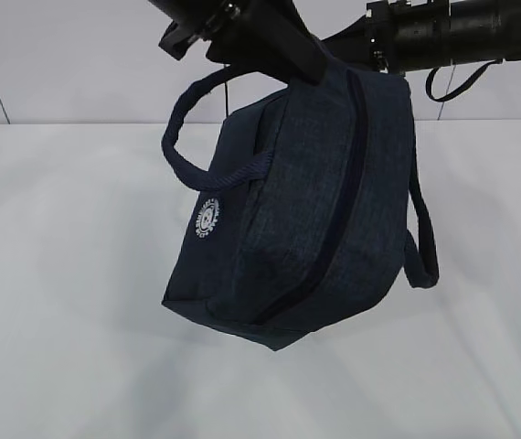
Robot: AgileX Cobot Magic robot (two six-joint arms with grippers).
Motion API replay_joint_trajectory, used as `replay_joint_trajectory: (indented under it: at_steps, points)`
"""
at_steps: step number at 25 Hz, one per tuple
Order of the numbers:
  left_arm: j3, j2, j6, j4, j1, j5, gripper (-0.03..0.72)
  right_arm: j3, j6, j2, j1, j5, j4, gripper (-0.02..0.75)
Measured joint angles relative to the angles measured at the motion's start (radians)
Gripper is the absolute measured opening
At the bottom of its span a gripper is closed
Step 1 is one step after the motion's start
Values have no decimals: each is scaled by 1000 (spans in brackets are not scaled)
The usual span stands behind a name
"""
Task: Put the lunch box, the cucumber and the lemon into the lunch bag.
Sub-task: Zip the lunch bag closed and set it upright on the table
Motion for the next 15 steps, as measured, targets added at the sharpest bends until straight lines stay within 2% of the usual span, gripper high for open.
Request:
replay_joint_trajectory:
  at_steps: [8, 15]
  points:
    - [1, 0, 10, -16, 0, -8, -4, 0, 3, 8, 0, 14, 2, 7]
    - [1, 0, 13, -12, 0, -39, -4, -9, 3, 12, 0, 14, 50, 7]
